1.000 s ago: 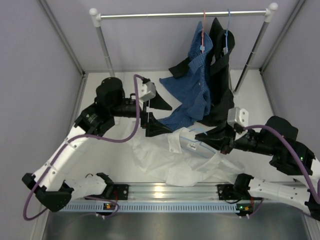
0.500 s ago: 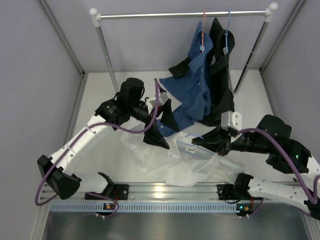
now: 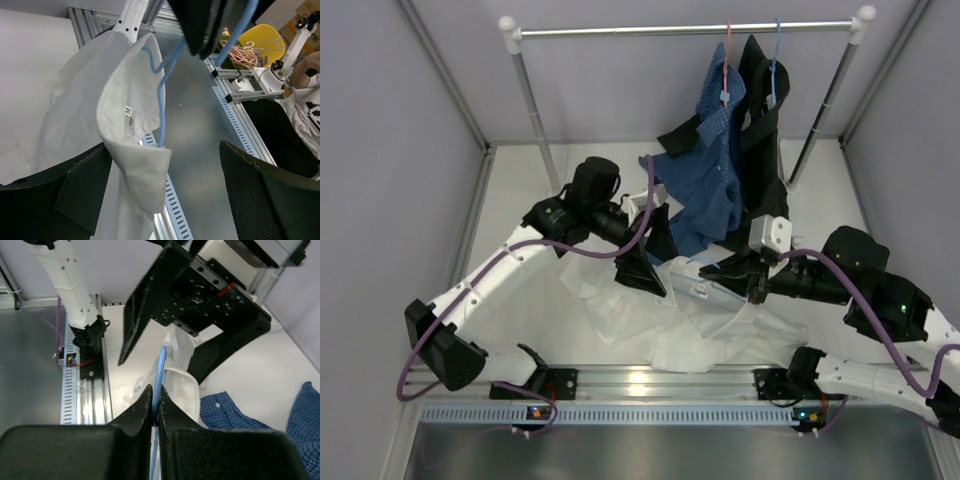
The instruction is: Place the shirt on the hanger
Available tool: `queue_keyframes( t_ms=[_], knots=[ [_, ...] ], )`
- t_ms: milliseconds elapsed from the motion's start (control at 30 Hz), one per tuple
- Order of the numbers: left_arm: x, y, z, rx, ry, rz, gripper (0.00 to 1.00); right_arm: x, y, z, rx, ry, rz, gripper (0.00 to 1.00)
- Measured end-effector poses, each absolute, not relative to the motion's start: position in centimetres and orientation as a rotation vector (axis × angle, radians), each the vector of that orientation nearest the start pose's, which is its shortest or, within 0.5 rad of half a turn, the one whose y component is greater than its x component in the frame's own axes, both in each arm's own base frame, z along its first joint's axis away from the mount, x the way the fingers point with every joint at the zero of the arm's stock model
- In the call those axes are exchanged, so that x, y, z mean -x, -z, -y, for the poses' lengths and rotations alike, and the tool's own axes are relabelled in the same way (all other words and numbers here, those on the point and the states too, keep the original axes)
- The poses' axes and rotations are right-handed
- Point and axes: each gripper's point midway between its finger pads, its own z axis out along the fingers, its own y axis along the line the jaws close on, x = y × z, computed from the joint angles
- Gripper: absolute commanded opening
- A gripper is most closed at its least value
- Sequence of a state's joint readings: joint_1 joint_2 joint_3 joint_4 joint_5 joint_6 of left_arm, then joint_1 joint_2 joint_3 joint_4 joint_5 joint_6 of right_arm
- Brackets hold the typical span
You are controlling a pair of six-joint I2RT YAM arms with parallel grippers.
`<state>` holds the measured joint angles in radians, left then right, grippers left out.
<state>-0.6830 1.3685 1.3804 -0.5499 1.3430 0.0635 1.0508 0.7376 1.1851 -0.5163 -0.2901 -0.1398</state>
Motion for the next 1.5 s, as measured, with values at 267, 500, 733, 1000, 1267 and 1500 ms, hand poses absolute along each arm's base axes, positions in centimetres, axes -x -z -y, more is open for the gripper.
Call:
queue_keyframes(
  t_ms=[267,500,733,1000,1267,1500],
  knots=[
    [-9.8,-36.8,30.0,2.113,-2.349,1.837,0.82,-11.6,-39.2,-24.8,1.064,-0.822,-1.337,0.00],
    [-9.7,-37.2,29.6,2.204,-2.348,1.878,0.63,-12.5,-39.8,-24.3,0.992,-0.790,-1.350,0.00],
    [-11.5,-35.1,30.3,2.143,-2.260,2.069,0.55,-13.6,-39.8,-24.3,0.947,-0.748,-1.375,0.00],
    [-13.4,-34.2,30.6,2.129,-2.171,2.267,0.85,-14.4,-38.9,-25.3,0.954,-0.739,-1.411,0.00],
    [-11.7,-37.4,28.6,2.407,-2.213,2.237,0.98,-14.6,-39.2,-25.2,0.936,-0.730,-1.407,0.00],
    [-13.1,-39.6,26.6,2.692,-2.084,2.478,0.98,-13.9,-40.0,-24.6,0.934,-0.752,-1.375,0.00]
  ],
)
